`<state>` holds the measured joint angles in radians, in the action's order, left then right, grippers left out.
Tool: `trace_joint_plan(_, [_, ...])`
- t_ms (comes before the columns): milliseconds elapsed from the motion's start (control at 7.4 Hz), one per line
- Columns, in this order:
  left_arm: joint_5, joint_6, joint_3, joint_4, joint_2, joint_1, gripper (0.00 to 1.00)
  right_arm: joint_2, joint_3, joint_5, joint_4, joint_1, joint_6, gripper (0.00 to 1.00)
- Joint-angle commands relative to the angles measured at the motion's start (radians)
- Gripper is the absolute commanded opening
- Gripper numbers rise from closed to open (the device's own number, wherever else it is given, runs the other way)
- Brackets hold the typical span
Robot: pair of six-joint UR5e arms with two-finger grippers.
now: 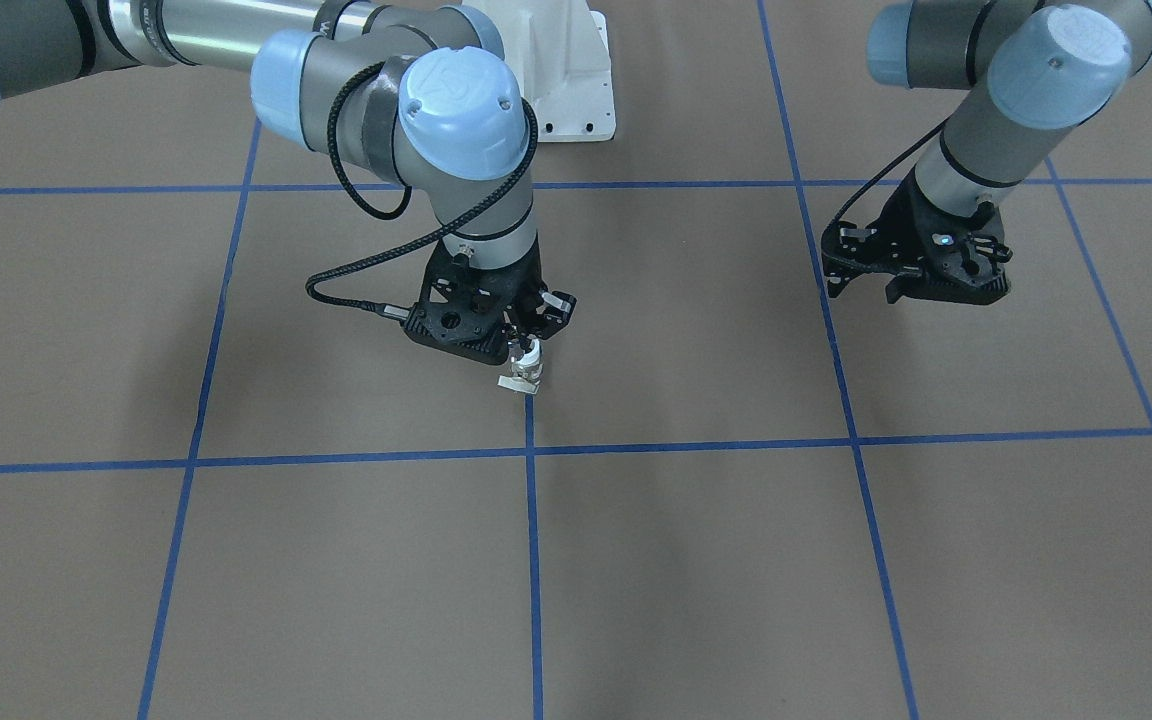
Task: Assemble PPR valve and pipe with both arms
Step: 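Carry the silver fitting with the right gripper above the white valve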
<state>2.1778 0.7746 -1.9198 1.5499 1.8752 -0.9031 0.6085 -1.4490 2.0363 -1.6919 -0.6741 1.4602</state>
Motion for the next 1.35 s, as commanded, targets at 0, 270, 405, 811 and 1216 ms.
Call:
trace_joint_plan(0, [0.000,0.000,0.004,0.001,0.002,0.001,0.70,-0.003,0.010,0.005,0.006,-0.001,0.000,0.00])
trace_joint_plan(270, [0.000,0.000,0.004,0.001,0.005,0.003,0.70,0.004,0.010,0.007,0.009,0.002,0.002,0.00])
trace_joint_plan(405, [0.000,0.000,0.004,-0.001,0.005,0.003,0.70,0.001,0.010,0.005,0.011,0.005,0.003,0.00])
trace_joint_plan(811, [0.000,0.000,0.004,-0.001,0.005,0.003,0.70,0.000,0.010,0.005,0.011,0.019,0.003,0.00])
trace_joint_plan(1216, [0.000,-0.001,0.002,-0.001,0.007,0.003,0.70,0.002,0.010,0.005,0.011,0.024,0.003,0.00])
